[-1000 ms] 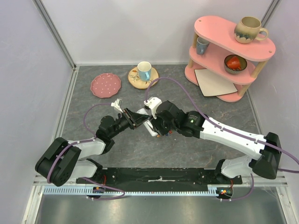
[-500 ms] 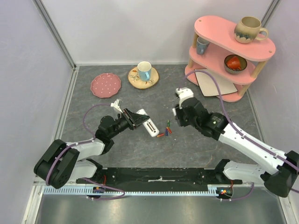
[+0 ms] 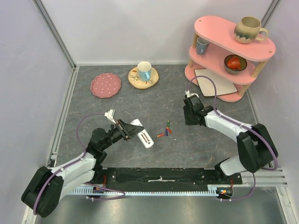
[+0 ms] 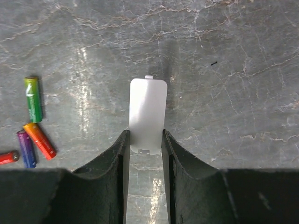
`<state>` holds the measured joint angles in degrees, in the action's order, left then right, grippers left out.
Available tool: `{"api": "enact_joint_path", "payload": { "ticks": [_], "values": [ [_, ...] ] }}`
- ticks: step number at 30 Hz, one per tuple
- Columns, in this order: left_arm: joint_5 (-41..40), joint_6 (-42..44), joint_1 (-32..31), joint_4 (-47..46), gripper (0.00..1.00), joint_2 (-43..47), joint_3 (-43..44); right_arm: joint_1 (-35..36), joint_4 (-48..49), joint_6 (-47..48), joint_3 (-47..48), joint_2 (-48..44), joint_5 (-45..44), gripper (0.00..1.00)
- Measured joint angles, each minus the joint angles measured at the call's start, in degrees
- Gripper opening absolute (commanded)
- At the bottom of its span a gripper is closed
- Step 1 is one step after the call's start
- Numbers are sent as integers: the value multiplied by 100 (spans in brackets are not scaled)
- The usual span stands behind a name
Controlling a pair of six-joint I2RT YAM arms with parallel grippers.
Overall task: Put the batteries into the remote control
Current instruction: Place the battery cover at the center of the board.
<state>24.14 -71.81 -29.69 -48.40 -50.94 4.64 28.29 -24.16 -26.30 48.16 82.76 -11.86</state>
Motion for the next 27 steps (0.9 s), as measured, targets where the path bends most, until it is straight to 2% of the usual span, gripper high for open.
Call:
{"api": "enact_joint_path", "payload": {
  "ticks": [8, 10, 13, 14, 18, 23, 27],
  "values": [
    [-2, 46, 0, -125, 2, 343, -192, -120, 55, 142, 142, 699, 35, 40],
    [0, 76, 0, -133, 2, 396, -192, -120, 57, 155, 208, 852, 44, 45],
    [0, 96, 0, -111, 2, 400, -192, -120, 59, 155, 282, 1021, 44, 57],
    [0, 96, 0, -98, 2, 400, -192, -127, 66, 153, 319, 1045, 48, 64],
    [-4, 96, 0, 13, 2, 387, -192, -146, 101, 118, 352, 1080, 68, 76],
    [-22, 98, 0, 105, 2, 369, -192, -146, 52, 72, 350, 951, 125, 81],
    [-118, 186, 0, 210, 4, 372, -192, -98, -31, 13, 350, 361, 149, 81]
  ]
}}
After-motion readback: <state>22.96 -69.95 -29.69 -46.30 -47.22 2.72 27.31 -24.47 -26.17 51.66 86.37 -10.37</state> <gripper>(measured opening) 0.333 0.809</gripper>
